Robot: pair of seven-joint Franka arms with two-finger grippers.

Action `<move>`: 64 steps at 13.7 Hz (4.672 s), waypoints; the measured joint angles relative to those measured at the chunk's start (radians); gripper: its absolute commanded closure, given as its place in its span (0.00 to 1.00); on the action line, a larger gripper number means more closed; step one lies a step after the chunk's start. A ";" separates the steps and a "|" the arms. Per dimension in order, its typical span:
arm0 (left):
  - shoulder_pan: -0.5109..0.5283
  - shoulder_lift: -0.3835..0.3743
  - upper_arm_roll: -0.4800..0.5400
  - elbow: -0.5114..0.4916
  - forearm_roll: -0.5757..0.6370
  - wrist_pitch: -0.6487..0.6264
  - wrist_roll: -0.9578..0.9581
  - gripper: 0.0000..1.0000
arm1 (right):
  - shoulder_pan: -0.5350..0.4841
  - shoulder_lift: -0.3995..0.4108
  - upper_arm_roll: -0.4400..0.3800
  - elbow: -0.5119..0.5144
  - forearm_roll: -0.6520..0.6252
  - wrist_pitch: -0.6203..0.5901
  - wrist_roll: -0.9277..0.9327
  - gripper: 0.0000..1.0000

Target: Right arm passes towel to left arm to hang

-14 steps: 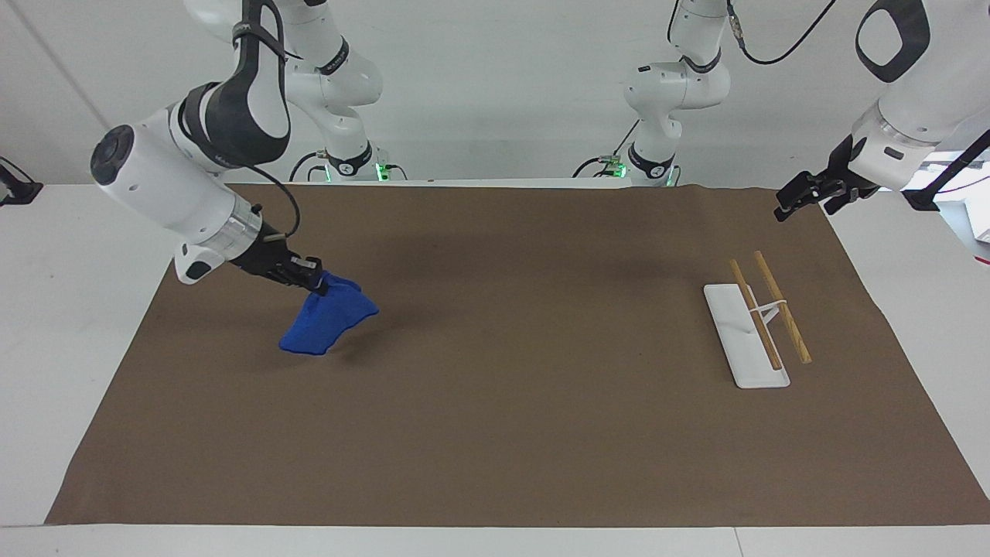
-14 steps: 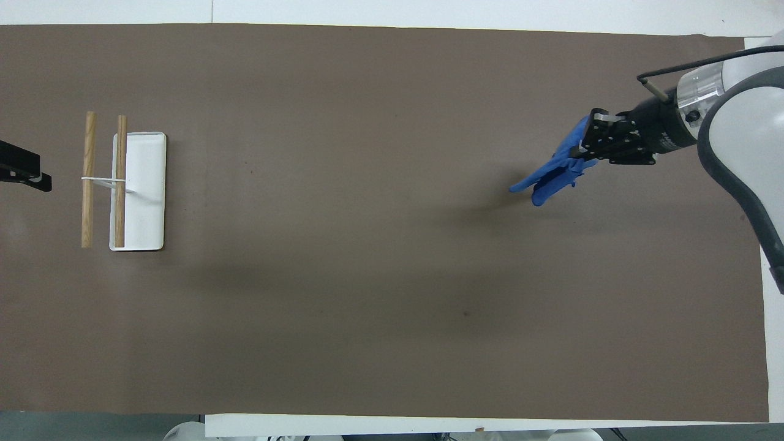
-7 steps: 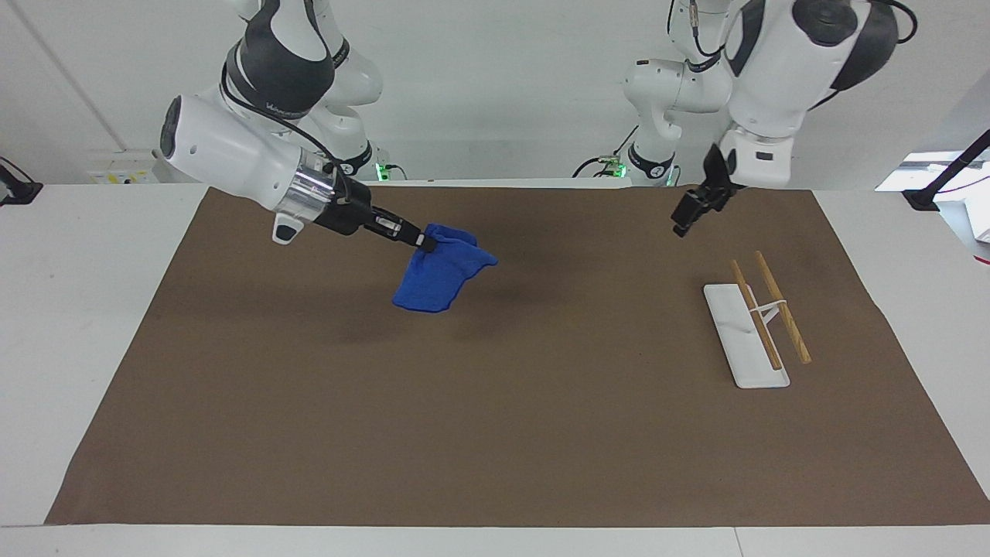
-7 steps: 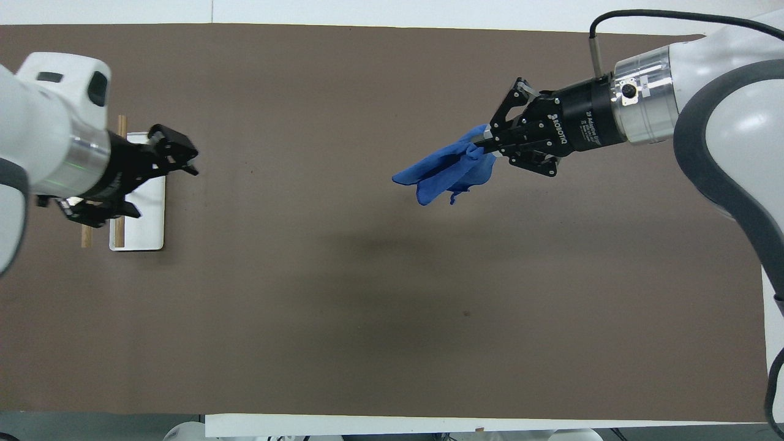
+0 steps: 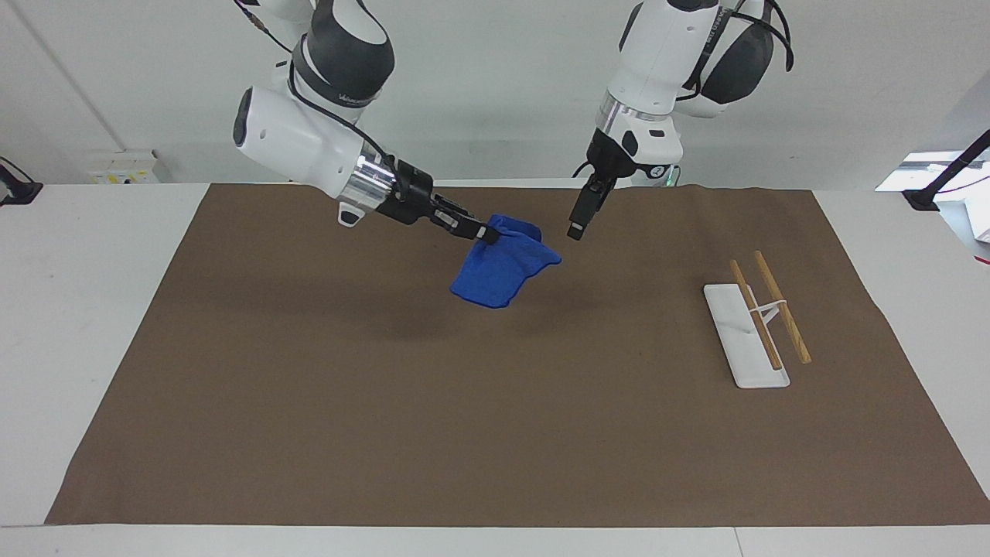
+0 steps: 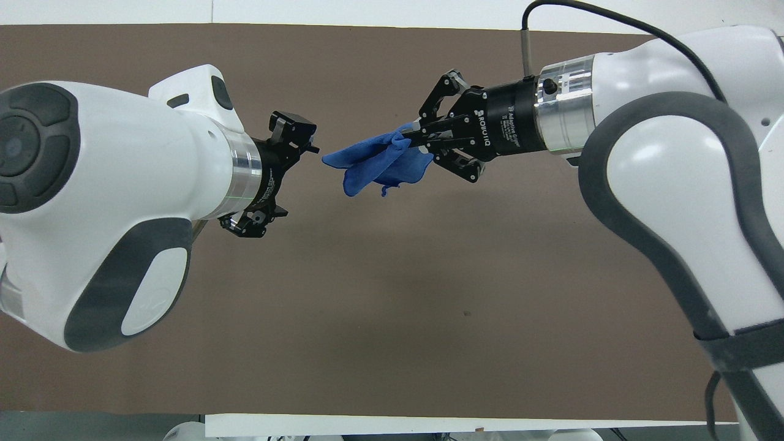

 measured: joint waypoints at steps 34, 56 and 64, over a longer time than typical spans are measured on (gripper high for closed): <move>0.220 0.174 0.043 0.268 0.175 -0.377 0.432 1.00 | -0.325 -0.112 -0.026 0.011 -0.742 -0.371 -0.740 0.00; 0.713 0.039 0.051 -0.164 0.258 0.100 1.038 0.59 | -0.089 -0.174 -0.282 0.172 -1.070 -0.693 -0.951 0.00; 0.736 0.023 0.043 -0.192 0.258 0.112 1.044 0.00 | -0.086 -0.181 -0.295 0.147 -1.055 -0.676 -0.954 0.00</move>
